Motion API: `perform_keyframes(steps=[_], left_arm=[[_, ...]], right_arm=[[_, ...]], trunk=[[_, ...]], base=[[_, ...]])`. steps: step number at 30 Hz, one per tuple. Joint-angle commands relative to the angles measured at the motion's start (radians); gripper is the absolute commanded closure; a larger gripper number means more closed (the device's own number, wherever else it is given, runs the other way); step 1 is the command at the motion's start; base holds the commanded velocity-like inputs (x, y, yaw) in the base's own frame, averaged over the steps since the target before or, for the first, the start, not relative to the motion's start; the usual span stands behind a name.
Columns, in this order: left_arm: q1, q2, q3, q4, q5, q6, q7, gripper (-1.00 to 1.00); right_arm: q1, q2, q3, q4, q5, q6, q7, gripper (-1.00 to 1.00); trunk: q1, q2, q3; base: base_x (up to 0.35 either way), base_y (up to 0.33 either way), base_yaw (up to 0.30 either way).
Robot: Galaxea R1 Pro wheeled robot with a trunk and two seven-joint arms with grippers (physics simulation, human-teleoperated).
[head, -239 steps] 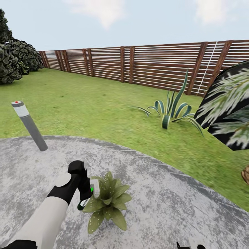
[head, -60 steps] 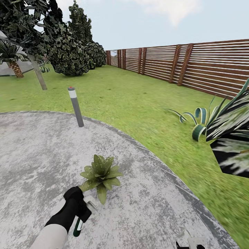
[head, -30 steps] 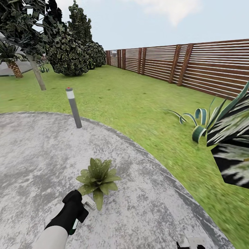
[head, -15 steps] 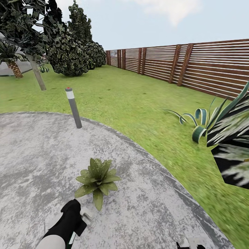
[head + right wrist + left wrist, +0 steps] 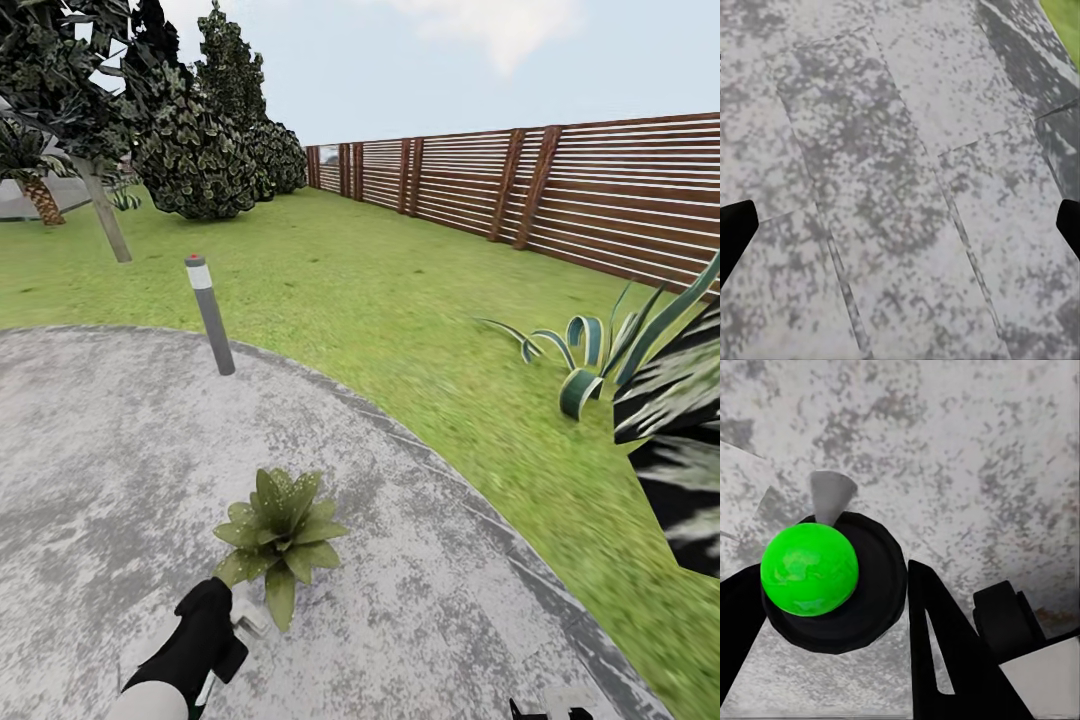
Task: Pick up the pesticide atomizer in the garden and spray insectifuge to fully cover both potted plants in the garden.
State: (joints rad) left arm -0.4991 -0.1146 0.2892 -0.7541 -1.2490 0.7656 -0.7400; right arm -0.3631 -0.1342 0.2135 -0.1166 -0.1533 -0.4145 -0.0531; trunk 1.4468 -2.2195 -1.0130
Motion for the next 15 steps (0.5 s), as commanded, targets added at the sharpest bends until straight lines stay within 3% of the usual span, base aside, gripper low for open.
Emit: perform_keyframes(steps=[1, 4, 8, 14, 15], left_arm=[[0.006, 0.0, 0.011, 0.0, -0.009, -0.001, -0.009, 1.0], [0.022, 0.002, 0.06, 0.0, -0.009, -0.004, 0.003, 1.0], [0.025, 0.002, 0.135, -0.009, -0.009, -0.005, 0.087, 1.0], [0.025, -0.017, 0.142, 0.0, 0.0, -0.006, 0.103, 1.0], [0.025, -0.018, 0.142, -0.002, 0.04, -0.006, 0.106, 1.0]], right_arm=[[0.0, 0.0, 0.009, 0.0, -0.009, -0.003, -0.002, -1.0], [0.0, 0.001, 0.009, 0.0, -0.009, -0.003, -0.002, -1.0], [0.0, 0.001, 0.009, 0.0, -0.009, -0.003, -0.002, -1.0], [0.0, 0.001, 0.009, 0.0, -0.011, -0.003, -0.001, -1.0], [0.0, 0.001, 0.009, 0.0, -0.011, -0.003, -0.002, -1.0]], trunk=[[0.0, 0.0, -0.001], [0.0, 0.0, -0.001], [0.0, 0.0, -0.001], [0.0, 0.0, -0.001], [0.0, 0.0, -0.001]], base=[[0.003, 0.0, 0.0], [0.0, 0.0, 0.0], [0.0, 0.0, 0.0], [0.0, 0.0, 0.0], [0.0, 0.0, 0.0]])
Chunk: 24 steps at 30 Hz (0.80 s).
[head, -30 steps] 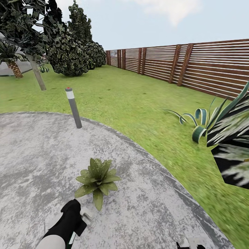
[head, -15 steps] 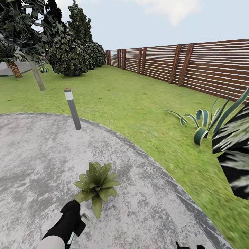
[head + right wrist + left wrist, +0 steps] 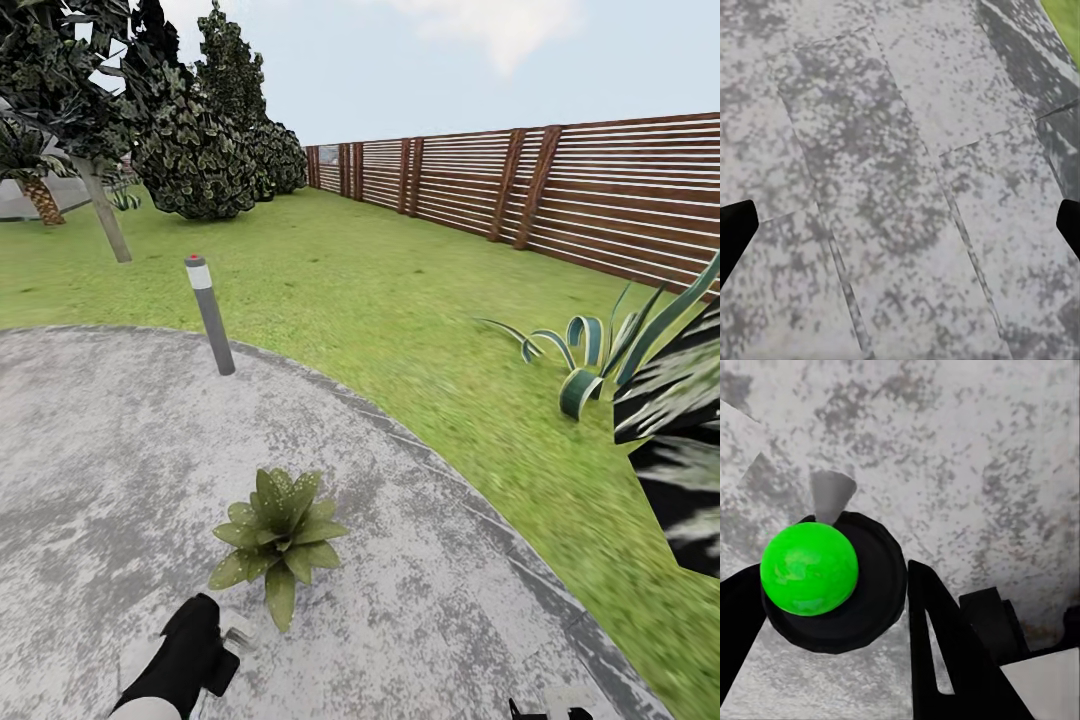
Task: Pick up the pesticide atomizer in the garden and spray insectifuge to fully cover both potted plants in the garden.
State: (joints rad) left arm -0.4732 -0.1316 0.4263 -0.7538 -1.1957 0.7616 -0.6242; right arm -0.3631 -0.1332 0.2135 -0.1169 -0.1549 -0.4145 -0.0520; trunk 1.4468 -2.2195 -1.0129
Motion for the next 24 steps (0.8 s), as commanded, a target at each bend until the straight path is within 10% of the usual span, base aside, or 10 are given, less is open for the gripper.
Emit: perform_keyframes(steps=[1, 6, 20, 24], left_arm=[[-0.001, 0.002, 0.006, -0.008, 0.023, -0.002, 0.005, 1.0], [0.018, 0.022, 0.013, 0.022, 0.099, -0.025, 0.074, 1.0], [0.019, 0.01, 0.017, 0.02, 0.109, -0.051, 0.075, 1.0], [0.012, -0.01, 0.015, 0.005, 0.217, -0.125, 0.083, 1.0]], right_arm=[[0.0, 0.0, 0.009, 0.0, -0.009, -0.003, -0.003, -1.0], [0.0, 0.0, 0.009, 0.0, -0.009, -0.003, -0.003, -1.0], [0.0, 0.0, 0.009, 0.0, -0.009, -0.003, -0.003, -1.0], [0.0, 0.0, 0.008, 0.001, -0.008, -0.003, -0.003, -1.0]], trunk=[[0.0, 0.0, -0.001], [0.0, 0.0, -0.001], [0.0, 0.0, -0.001], [0.0, 0.0, -0.001]], base=[[0.0, 0.0, 0.0], [0.0, 0.0, 0.0], [0.0, 0.0, 0.0], [0.0, 0.0, 0.0]])
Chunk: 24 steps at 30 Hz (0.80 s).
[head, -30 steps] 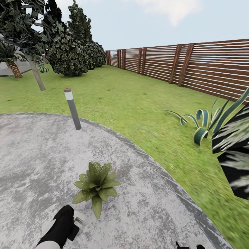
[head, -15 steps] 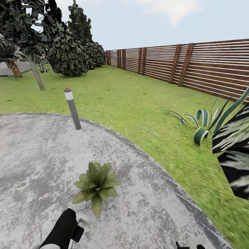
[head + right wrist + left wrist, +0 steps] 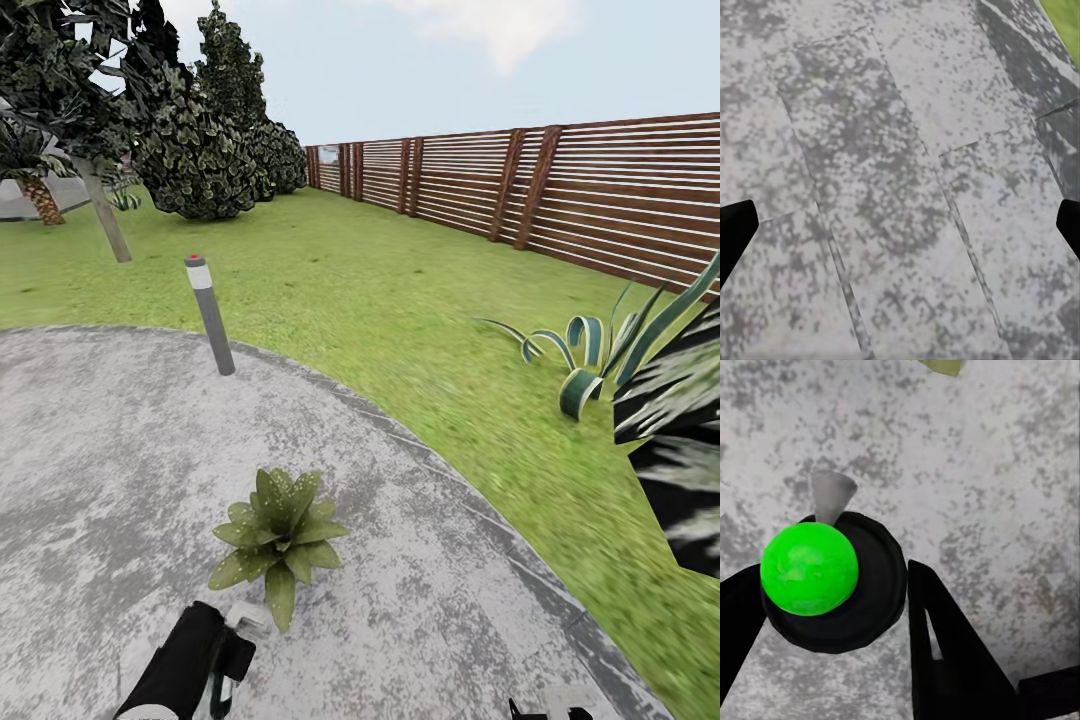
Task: Pick up the pesticide atomizer in the garden and spray insectifuge to fully cover both potted plants in the garden.
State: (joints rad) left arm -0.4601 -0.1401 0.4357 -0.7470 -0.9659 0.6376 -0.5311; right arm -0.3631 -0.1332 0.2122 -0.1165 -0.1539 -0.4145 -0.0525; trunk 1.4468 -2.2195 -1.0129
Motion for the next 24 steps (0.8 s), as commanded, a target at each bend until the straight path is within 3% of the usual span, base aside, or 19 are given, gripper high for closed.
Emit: perform_keyframes(steps=[1, 2, 5, 8, 9, 10, 11, 12, 13, 18, 24], left_arm=[[-0.001, -0.002, 0.005, -0.006, 0.009, -0.005, -0.008, 1.0], [-0.001, -0.002, 0.005, -0.015, 0.035, -0.009, -0.007, 1.0], [0.0, 0.004, 0.011, -0.077, 0.052, -0.006, -0.006, 1.0], [0.0, 0.005, -0.007, -0.09, 0.031, 0.008, -0.007, 1.0], [-0.001, 0.003, -0.029, -0.089, 0.013, 0.033, -0.008, 1.0], [-0.002, 0.001, -0.09, -0.089, -0.015, 0.105, -0.01, 1.0], [-0.003, 0.0, -0.127, -0.093, -0.024, 0.144, -0.011, 1.0], [-0.003, -0.002, -0.222, -0.099, -0.027, 0.226, -0.015, 1.0], [-0.002, -0.001, -0.265, -0.101, -0.009, 0.258, -0.019, 1.0], [0.007, 0.009, -0.291, -0.101, 0.078, 0.27, -0.022, 1.0], [-0.015, -0.014, -0.301, -0.123, 0.106, 0.273, -0.021, 1.0]], right_arm=[[0.0, 0.0, 0.009, 0.0, -0.009, -0.003, -0.003, -1.0], [0.0, 0.0, 0.009, 0.001, -0.009, -0.003, -0.004, -1.0], [0.0, 0.0, 0.009, 0.0, -0.009, -0.003, -0.004, -1.0], [0.0, 0.0, 0.009, 0.0, -0.009, -0.003, -0.003, -1.0], [0.0, 0.0, 0.009, 0.0, -0.009, -0.003, -0.003, -1.0], [0.0, 0.0, 0.009, 0.0, -0.009, -0.003, -0.003, -1.0], [0.0, 0.0, 0.009, 0.0, -0.009, -0.003, -0.003, -1.0], [0.0, 0.0, 0.009, 0.0, -0.009, -0.003, -0.003, -1.0], [0.0, 0.0, 0.009, 0.0, -0.01, -0.003, -0.003, -1.0], [0.0, 0.0, 0.009, 0.0, -0.009, -0.003, -0.003, -1.0], [0.0, 0.0, 0.009, 0.0, -0.009, -0.003, -0.003, -1.0]], trunk=[[0.0, 0.0, -0.001], [0.0, 0.0, -0.001], [0.0, 0.0, -0.001], [0.0, 0.0, -0.001], [0.0, 0.0, -0.001], [0.0, 0.0, -0.001], [0.0, 0.0, -0.001], [0.0, 0.0, -0.001], [0.0, 0.0, -0.001], [0.0, 0.0, -0.001], [0.0, 0.0, -0.001]], base=[[0.0, 0.0, 0.0], [0.0, 0.0, 0.0], [0.0, 0.0, 0.0], [0.0, 0.0, 0.0], [0.0, 0.0, 0.0], [0.0, 0.0, 0.0], [0.0, 0.0, 0.0], [0.0, 0.0, 0.0], [0.0, 0.0, 0.0], [0.0, 0.0, 0.0], [0.0, 0.0, 0.0]])
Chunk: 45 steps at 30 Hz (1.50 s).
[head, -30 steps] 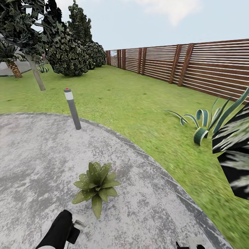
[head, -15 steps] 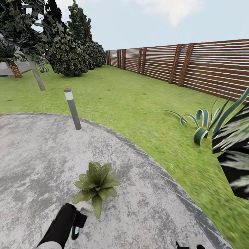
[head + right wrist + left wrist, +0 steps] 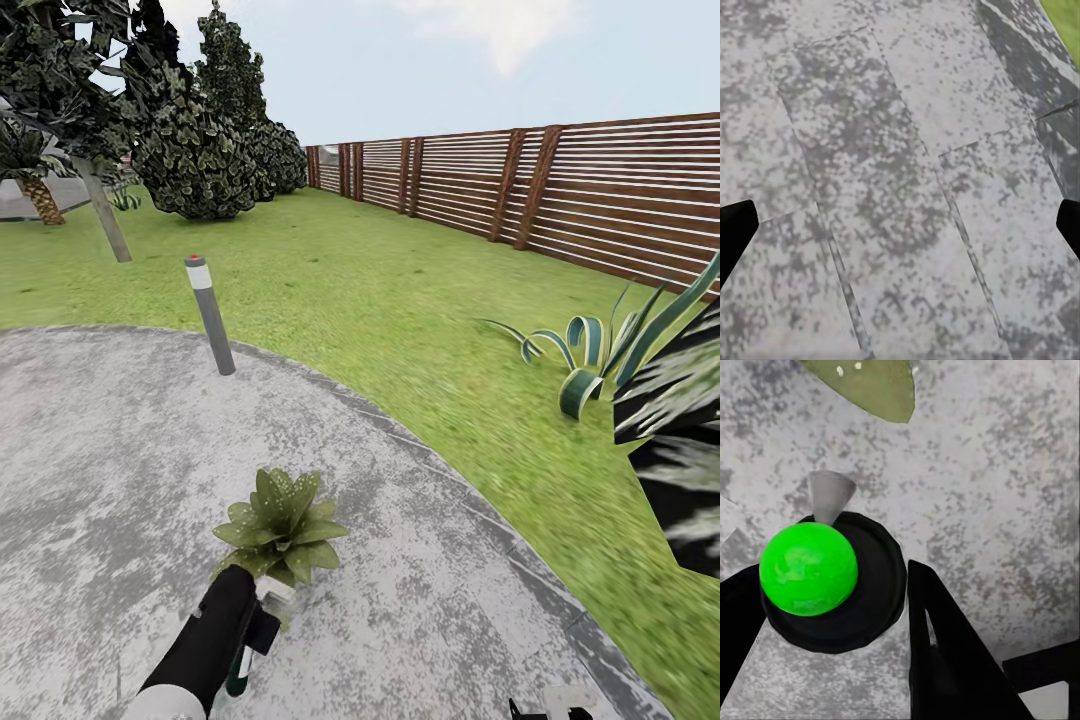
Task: Pick up the pesticide atomizer in the garden and spray insectifuge to fully cover both potted plants in the garden.
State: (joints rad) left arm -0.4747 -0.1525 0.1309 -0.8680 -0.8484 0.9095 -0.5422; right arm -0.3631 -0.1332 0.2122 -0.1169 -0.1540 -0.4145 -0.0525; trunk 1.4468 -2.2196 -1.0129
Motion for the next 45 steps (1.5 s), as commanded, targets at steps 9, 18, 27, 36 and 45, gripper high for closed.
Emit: perform_keyframes(steps=[9, 18, 27, 36, 45], left_arm=[[0.012, 0.054, 0.0, -0.008, 0.033, -0.008, -0.091, 1.0], [-0.003, 0.035, -0.143, -0.023, 0.037, 0.042, -0.093, 1.0], [-0.003, 0.034, -0.146, -0.023, 0.036, 0.055, -0.093, 1.0], [-0.037, 0.029, -0.142, -0.072, 0.04, 0.091, -0.095, 1.0], [-0.038, 0.028, -0.143, -0.073, 0.038, 0.091, -0.143, 1.0]], right_arm=[[0.0, 0.0, 0.01, 0.0, -0.009, -0.003, -0.003, -1.0], [0.0, 0.0, 0.009, 0.0, -0.01, -0.003, -0.003, -1.0], [0.0, 0.0, 0.009, 0.0, -0.009, -0.003, -0.003, -1.0], [0.0, 0.0, 0.009, 0.0, -0.01, -0.003, -0.003, -1.0], [0.0, 0.0, 0.009, 0.0, -0.009, -0.003, -0.003, -1.0]], trunk=[[0.0, 0.0, -0.001], [0.0, 0.0, -0.001], [0.0, 0.0, -0.001], [0.0, 0.0, -0.001], [0.0, 0.0, -0.001]], base=[[0.0, 0.0, 0.0], [0.0, 0.0, 0.0], [0.0, 0.0, 0.0], [0.0, 0.0, 0.0], [0.0, 0.0, 0.0]])
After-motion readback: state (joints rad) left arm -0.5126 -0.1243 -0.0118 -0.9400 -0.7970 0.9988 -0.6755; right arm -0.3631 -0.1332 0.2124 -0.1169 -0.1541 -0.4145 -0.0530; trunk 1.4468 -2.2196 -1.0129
